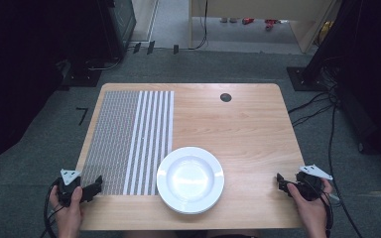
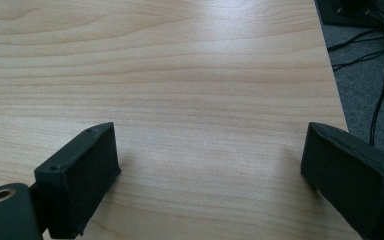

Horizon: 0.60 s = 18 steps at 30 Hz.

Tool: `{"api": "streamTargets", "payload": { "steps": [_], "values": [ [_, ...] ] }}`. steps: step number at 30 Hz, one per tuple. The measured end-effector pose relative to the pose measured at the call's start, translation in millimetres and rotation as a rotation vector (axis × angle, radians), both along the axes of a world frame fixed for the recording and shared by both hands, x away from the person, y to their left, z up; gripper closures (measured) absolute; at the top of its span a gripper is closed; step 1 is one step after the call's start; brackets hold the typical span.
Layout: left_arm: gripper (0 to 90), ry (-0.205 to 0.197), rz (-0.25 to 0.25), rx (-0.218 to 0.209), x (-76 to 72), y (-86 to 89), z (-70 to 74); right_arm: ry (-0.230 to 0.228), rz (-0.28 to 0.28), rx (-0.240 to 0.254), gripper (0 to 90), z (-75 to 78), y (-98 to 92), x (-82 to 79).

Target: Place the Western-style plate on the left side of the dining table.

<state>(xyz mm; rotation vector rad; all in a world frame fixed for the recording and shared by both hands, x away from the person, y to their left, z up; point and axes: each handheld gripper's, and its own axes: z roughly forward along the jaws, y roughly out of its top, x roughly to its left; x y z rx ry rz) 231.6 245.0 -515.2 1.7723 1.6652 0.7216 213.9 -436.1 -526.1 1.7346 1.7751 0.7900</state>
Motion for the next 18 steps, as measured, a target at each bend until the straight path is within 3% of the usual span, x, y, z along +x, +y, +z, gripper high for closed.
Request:
{"api": "streamTargets", "payload": {
  "steps": [4, 6, 10, 18],
  "values": [
    [17.4, -0.014, 0.016, -0.008, -1.1, -0.4, 2.3, 0.001, -0.001, 0.0, 7.8, 0.0, 0.0, 0.1],
    [17.4, -0.034, 0.018, -0.039, -2.0, -1.9, 7.7, 0.001, -0.002, 0.0, 7.7, 0.0, 0.0, 0.1],
    [17.4, -0.063, 0.018, -0.061, -2.9, -6.9, 15.3, 0.003, -0.01, 0.003, 7.8, 0.2, 0.1, 0.0],
    [17.0, -0.082, -0.015, -0.061, -2.8, -21.7, 22.6, -0.015, -0.039, 0.04, 8.2, 6.7, 2.7, -1.3]
  ]
}}
